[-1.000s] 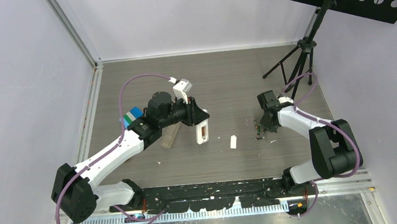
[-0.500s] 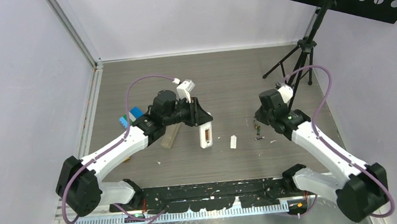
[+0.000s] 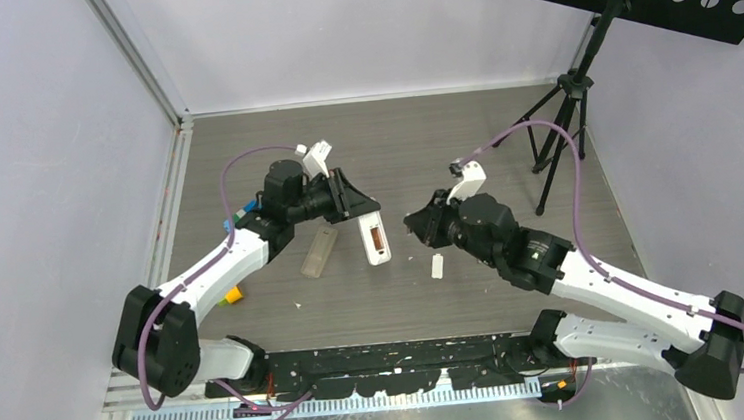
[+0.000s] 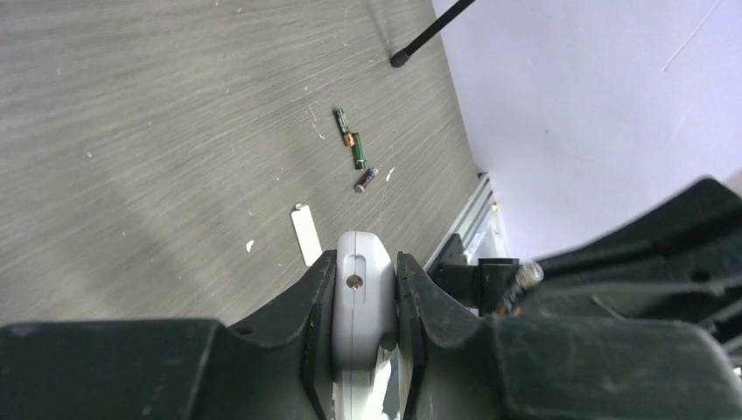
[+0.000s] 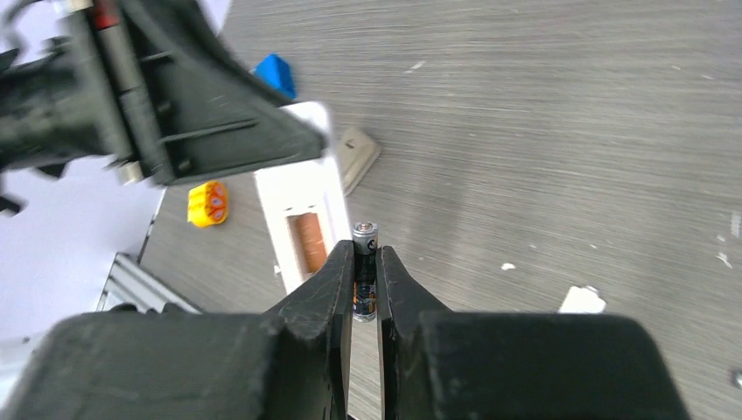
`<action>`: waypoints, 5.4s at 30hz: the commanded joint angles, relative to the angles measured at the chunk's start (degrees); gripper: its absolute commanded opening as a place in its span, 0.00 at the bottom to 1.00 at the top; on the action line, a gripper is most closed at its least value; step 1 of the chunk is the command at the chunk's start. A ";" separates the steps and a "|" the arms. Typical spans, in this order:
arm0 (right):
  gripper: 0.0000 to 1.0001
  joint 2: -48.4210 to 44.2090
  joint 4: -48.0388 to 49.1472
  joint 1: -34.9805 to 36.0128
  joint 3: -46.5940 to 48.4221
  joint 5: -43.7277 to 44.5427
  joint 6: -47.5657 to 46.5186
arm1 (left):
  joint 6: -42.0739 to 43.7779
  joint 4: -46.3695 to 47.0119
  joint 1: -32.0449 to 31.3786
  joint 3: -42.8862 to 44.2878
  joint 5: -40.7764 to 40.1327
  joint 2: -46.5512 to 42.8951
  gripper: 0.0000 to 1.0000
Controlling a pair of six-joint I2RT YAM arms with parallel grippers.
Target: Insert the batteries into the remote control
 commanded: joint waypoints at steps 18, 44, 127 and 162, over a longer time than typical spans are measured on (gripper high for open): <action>0.08 10.48 15.41 9.48 3.46 4.74 -13.49 | -15.95 6.01 2.14 0.14 8.41 1.65 0.00; 0.25 6.10 13.53 9.66 -2.43 1.36 -12.93 | -21.65 5.40 2.51 1.06 7.12 0.73 0.00; 0.85 11.20 39.70 3.60 -15.24 9.18 59.41 | -25.15 16.22 2.58 -0.46 2.02 0.03 0.00; 0.50 14.18 41.40 1.85 -16.57 4.69 54.12 | -30.99 13.10 2.58 1.64 2.46 -1.57 0.00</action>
